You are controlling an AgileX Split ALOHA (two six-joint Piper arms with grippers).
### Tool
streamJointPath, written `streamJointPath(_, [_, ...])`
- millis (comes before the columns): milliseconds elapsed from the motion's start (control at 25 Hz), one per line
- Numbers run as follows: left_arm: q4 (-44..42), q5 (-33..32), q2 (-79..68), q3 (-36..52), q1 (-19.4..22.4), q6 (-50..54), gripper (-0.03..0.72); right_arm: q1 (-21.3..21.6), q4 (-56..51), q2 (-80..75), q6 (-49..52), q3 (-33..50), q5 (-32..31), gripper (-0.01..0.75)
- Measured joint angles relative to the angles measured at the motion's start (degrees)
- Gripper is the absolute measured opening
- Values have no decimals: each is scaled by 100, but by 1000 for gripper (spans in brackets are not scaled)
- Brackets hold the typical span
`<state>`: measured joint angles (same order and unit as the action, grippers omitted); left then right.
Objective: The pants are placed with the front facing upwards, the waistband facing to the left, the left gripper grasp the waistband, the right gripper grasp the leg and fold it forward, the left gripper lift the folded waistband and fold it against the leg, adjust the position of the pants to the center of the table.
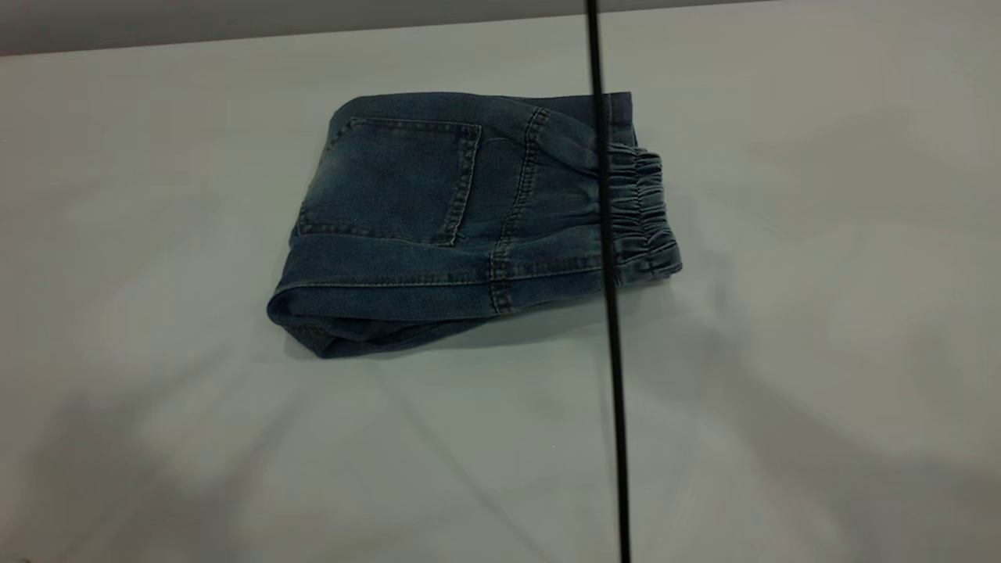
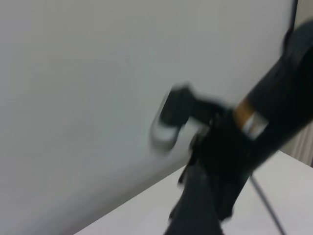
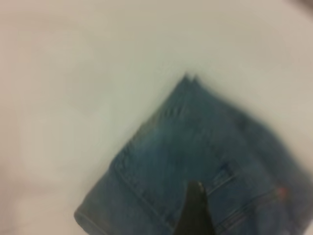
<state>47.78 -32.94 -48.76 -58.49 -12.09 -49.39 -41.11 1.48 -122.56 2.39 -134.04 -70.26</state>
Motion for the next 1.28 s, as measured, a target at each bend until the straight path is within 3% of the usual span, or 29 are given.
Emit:
streamJointPath(240, [-1760,-481,936,0,0,1668,519,0,0,1268,-167,100,1,477])
streamJointPath(480, [-3804,-1775,1740,-4,0,3782,519,0,-82,2538,-324,1013,1,477])
streamJointPath(640, [-4633,-2650,2062,7,0,4679,519,0,-377,3403,-324,1948,17,477])
streamJointPath(880, [-4862,-3596,2327,538,0,4887,519,0,-993,4488,-305,3498,28,477])
streamJointPath(1280, [-4862,-3249,3211,2332,0,5368,519,0,-1314,6206,-142,5788,37,477])
